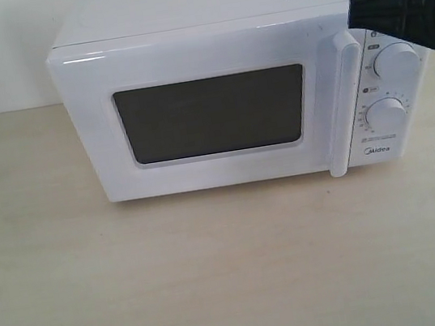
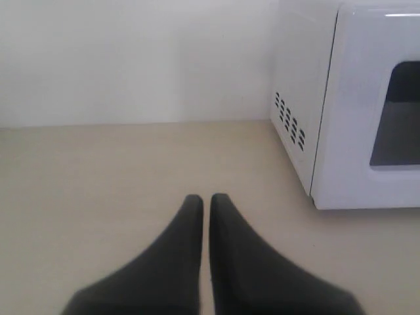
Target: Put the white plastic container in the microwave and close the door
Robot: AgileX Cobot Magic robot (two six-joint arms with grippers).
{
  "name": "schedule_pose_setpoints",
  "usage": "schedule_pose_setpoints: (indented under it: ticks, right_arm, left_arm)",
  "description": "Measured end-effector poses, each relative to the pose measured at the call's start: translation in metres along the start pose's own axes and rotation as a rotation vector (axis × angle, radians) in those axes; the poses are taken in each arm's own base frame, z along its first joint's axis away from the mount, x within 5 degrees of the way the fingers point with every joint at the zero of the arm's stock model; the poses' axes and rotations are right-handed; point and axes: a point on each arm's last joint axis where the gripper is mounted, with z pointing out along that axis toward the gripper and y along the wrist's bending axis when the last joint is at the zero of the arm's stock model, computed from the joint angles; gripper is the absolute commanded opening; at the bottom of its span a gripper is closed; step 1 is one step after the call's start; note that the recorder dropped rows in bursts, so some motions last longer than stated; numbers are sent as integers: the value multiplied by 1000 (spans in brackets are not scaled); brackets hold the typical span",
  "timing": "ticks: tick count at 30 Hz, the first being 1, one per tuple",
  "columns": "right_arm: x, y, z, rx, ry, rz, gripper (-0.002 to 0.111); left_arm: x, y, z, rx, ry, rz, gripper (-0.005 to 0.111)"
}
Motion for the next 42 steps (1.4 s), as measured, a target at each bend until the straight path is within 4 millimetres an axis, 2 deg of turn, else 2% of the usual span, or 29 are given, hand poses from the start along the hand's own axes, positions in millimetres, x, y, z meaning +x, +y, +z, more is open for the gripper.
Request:
schedule_pose_setpoints:
  ticks: [6,36,42]
  right_arm:
    - [0,0,0,0,0,0,0]
    - [0,-1,0,7,-2,-8,0]
    - [-8,-13,-6,22,-3,56,0]
  left_arm:
    - [7,-3,0,40,72,6,4]
    - [8,-4,0,58,84,9,4]
    - [8,-4,0,58,84,9,4]
